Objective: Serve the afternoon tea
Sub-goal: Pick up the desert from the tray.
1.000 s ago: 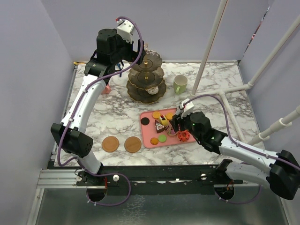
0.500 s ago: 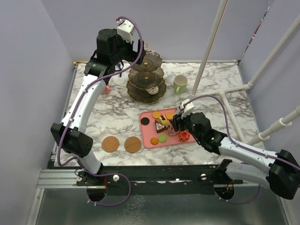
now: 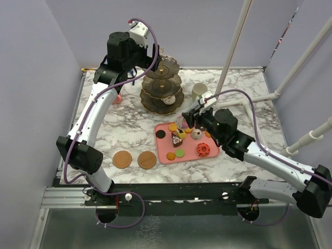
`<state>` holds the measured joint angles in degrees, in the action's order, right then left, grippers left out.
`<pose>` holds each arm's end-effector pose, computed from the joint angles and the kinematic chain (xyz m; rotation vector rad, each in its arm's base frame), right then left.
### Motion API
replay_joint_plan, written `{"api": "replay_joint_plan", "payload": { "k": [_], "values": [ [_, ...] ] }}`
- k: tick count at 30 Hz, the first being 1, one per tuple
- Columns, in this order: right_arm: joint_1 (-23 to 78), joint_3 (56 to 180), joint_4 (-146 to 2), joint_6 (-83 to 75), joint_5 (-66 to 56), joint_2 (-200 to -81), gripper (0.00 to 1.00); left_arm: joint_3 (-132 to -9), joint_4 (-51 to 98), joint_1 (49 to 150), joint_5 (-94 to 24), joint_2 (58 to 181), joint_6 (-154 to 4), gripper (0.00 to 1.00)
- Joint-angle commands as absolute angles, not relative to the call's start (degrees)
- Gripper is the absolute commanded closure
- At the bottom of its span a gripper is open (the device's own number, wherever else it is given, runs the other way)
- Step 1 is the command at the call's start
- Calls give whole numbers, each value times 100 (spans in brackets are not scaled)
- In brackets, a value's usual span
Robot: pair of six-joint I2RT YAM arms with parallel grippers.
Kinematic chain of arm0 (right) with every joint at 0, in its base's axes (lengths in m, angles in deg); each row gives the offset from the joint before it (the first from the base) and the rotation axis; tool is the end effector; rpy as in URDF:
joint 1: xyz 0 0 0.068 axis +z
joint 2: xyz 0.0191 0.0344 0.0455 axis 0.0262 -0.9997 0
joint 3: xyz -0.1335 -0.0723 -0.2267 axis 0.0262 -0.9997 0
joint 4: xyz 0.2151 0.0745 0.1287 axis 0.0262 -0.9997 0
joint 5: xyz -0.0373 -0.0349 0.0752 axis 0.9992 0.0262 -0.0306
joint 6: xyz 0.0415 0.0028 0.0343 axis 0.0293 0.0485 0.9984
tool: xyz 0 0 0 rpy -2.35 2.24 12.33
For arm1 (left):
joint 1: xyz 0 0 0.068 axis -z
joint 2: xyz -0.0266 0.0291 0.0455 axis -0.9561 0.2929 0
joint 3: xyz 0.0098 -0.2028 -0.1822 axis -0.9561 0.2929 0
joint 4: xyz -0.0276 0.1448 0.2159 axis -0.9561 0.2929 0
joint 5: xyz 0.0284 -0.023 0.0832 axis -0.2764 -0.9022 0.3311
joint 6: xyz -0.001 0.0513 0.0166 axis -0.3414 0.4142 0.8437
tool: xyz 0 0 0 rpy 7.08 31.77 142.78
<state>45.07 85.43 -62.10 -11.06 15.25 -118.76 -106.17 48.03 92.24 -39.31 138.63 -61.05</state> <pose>0.1749 0.1736 0.3159 -0.5251 1.6283 0.4191 0.3524 -0.1313 0.4701 0.4856 1.6874 -0.4117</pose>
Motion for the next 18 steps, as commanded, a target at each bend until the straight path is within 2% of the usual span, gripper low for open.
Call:
{"api": "replay_joint_plan", "payload": {
  "k": [1,9,18],
  "values": [
    [4549,9063,-5533,-1431,1298,-12705,67,-10597,4813,9259,-3815,13946,-6180,1],
    [4512,9923,-4383,-1563,1203,-14413,67,-10530,4813,9257,-3705,13900,-6107,1],
    [4448,10477,-3264,-1478,1445,-15674,68,-10351,4774,9252,-3627,13715,-6028,1]
  ]
}}
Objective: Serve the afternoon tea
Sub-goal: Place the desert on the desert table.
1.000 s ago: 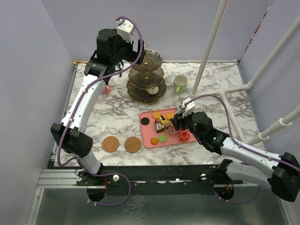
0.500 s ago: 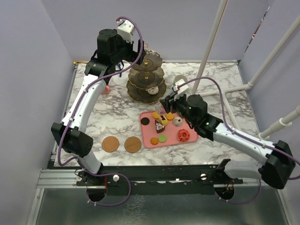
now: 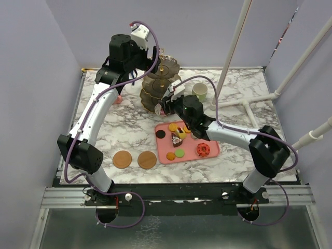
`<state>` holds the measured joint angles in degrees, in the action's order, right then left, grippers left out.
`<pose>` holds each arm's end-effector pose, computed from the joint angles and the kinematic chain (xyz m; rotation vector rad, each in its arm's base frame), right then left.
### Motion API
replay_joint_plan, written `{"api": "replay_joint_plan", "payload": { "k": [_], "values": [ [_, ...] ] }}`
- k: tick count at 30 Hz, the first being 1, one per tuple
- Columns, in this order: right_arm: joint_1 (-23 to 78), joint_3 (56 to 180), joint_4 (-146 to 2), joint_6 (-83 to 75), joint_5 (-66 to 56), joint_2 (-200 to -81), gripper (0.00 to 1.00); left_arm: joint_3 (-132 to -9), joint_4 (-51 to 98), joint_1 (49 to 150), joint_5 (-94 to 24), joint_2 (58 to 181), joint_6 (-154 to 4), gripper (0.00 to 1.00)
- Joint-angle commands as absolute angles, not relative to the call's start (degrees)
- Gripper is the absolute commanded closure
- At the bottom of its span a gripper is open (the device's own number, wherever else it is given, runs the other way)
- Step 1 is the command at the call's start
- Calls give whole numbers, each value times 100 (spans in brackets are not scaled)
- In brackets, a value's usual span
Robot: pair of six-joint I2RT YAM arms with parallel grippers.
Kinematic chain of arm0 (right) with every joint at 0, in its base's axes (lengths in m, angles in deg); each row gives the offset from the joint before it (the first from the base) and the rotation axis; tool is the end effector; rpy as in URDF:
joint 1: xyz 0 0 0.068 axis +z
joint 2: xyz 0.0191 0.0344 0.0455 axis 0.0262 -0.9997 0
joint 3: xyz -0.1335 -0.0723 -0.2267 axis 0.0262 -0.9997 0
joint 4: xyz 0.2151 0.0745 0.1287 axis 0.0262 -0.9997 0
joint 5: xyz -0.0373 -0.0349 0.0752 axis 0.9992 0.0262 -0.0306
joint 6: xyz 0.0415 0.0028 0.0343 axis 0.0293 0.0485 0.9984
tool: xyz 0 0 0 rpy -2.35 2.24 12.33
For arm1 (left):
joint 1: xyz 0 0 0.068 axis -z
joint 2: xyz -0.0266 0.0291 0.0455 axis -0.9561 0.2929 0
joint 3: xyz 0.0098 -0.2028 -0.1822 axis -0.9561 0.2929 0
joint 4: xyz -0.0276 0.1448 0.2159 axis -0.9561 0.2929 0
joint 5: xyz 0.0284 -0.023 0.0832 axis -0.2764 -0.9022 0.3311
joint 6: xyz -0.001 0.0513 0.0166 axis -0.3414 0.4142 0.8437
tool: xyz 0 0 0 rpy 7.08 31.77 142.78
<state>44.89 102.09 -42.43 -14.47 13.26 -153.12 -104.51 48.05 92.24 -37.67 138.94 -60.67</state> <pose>0.2690 0.2731 0.2792 -0.5791 1.5736 0.4126 0.3571 -0.1319 0.4584 0.4749 1.7250 -0.3821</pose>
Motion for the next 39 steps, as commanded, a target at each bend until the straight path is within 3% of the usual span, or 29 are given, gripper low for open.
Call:
{"api": "replay_joint_plan", "payload": {
  "k": [1,12,23,33,39],
  "values": [
    [4454,10508,-3167,-1471,1481,-15786,68,-10336,4778,9253,-3626,13709,-6028,1],
    [4452,10350,-1431,-1664,2187,-16781,70,-10186,4765,9250,-3524,13521,-5951,1],
    [4446,10125,-1128,-1745,2578,-17038,68,-10053,4768,9254,-3549,13429,-5929,1],
    [4371,9763,-1231,-1795,2687,-16780,41,-10059,4768,9248,-3571,13394,-6001,1],
    [4306,9722,-1340,-1820,2521,-16555,35,-9938,4762,9248,-3520,13282,-5969,1]
  ]
}}
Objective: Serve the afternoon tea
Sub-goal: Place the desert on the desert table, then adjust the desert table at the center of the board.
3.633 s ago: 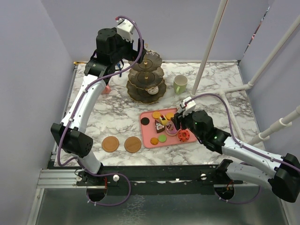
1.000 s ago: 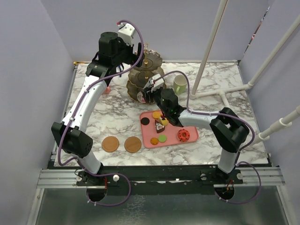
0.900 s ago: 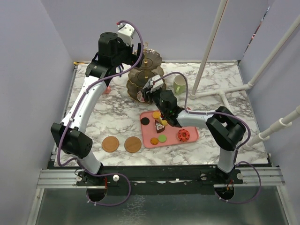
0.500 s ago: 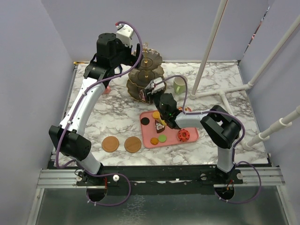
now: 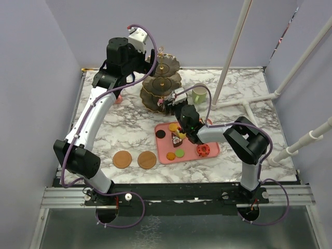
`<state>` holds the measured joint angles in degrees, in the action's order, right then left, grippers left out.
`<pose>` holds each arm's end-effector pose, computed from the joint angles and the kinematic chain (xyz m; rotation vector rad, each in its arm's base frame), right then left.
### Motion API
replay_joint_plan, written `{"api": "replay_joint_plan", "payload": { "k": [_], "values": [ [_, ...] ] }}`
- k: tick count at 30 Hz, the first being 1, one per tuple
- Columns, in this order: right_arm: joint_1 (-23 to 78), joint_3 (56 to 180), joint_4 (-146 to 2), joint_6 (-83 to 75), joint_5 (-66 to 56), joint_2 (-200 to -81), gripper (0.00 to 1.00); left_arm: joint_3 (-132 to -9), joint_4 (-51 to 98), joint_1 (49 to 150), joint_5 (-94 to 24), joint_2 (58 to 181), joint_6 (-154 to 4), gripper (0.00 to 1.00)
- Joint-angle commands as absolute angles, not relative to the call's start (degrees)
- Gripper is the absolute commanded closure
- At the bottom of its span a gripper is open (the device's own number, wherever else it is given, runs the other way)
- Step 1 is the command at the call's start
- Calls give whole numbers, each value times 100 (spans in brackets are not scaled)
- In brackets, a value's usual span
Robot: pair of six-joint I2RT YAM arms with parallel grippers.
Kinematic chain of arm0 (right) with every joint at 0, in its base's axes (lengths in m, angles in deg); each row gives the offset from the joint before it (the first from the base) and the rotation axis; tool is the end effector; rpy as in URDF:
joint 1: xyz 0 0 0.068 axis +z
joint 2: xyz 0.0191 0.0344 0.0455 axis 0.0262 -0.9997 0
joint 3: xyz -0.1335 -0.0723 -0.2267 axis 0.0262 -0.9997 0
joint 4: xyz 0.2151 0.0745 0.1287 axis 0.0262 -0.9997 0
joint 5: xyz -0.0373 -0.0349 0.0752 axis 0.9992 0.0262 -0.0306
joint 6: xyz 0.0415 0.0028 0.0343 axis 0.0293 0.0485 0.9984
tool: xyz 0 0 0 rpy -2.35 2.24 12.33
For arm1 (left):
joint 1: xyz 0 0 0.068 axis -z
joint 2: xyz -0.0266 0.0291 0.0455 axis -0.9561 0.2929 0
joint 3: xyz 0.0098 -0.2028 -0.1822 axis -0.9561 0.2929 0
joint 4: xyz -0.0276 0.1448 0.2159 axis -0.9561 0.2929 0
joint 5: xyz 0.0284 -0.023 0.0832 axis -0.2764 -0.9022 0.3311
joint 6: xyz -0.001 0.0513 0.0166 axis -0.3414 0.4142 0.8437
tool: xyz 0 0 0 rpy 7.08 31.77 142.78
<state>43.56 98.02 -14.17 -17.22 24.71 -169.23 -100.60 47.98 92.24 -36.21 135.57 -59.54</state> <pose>0.2984 0.2803 0.2029 -0.3748 1.4829 0.2470 0.3436 -0.1263 0.4563 0.4746 1.7315 -0.3453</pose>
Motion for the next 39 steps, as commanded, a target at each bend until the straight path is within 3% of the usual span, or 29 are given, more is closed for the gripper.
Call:
{"api": "replay_joint_plan", "payload": {
  "k": [1,13,29,39],
  "values": [
    [4299,9696,-1346,-1821,2478,-16518,34,-9918,4763,9248,-3514,13266,-5960,1],
    [4297,9193,-1731,-1792,1844,-15597,38,-9909,4769,9242,-3422,13286,-5800,1],
    [4351,8046,-4056,-1101,1051,-13374,44,-10096,4763,9240,-3654,13519,-5842,1],
    [4388,7717,-4381,-951,1139,-13242,49,-10182,4768,9239,-3700,13586,-5840,1]
  ]
}}
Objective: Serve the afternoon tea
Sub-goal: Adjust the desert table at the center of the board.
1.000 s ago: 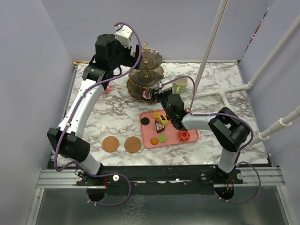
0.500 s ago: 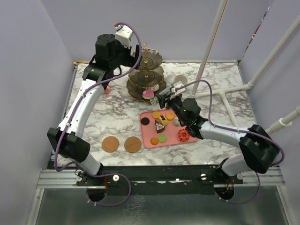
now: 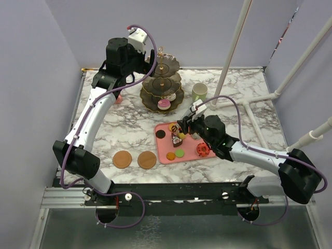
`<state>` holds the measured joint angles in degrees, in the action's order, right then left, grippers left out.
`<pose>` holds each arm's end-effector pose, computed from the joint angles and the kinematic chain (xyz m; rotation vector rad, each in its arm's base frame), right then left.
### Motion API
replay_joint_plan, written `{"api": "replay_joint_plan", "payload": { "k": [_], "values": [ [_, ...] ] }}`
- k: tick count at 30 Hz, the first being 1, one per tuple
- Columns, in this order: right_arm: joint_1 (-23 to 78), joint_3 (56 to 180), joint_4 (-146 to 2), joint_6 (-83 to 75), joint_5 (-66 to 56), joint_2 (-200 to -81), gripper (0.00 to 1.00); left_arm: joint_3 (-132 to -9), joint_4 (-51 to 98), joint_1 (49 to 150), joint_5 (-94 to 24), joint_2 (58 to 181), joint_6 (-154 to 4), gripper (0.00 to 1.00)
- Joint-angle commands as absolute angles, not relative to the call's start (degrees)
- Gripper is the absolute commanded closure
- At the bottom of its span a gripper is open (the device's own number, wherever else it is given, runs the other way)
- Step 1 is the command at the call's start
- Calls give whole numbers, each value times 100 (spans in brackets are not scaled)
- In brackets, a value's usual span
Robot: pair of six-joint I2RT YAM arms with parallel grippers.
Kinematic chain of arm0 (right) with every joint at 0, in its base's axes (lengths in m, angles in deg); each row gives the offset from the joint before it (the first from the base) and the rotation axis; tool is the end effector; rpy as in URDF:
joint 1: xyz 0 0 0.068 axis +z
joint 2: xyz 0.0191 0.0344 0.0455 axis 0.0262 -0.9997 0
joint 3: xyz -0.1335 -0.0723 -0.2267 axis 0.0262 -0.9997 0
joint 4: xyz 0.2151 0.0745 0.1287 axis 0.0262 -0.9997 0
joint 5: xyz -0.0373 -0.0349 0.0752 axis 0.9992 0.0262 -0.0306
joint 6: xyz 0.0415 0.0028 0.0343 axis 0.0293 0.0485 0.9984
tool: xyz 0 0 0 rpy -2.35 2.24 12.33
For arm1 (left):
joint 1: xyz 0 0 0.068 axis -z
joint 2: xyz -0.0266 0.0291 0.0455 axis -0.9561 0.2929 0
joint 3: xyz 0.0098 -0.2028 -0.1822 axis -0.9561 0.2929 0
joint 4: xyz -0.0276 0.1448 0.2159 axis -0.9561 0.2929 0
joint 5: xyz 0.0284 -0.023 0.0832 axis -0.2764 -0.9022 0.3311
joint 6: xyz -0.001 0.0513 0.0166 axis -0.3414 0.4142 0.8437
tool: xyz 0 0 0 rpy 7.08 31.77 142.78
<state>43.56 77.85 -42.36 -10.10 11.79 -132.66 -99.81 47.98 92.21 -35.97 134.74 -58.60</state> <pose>0.2039 0.1964 0.2466 -0.5478 1.6577 0.4524 0.3401 -0.1247 0.4566 0.4850 1.7268 -0.3295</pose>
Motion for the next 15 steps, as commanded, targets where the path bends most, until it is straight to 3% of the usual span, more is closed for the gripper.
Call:
{"api": "replay_joint_plan", "payload": {
  "k": [1,6,15],
  "values": [
    [4389,7715,-4378,-965,1145,-13271,49,-10198,4769,9239,-3716,13604,-5841,1],
    [4389,7753,-4377,-995,1089,-13401,53,-10270,4769,9242,-3782,13763,-5729,1],
    [4401,7801,-4585,-957,1198,-13355,75,-11011,4758,9239,-4024,14551,-5877,5]
  ]
}}
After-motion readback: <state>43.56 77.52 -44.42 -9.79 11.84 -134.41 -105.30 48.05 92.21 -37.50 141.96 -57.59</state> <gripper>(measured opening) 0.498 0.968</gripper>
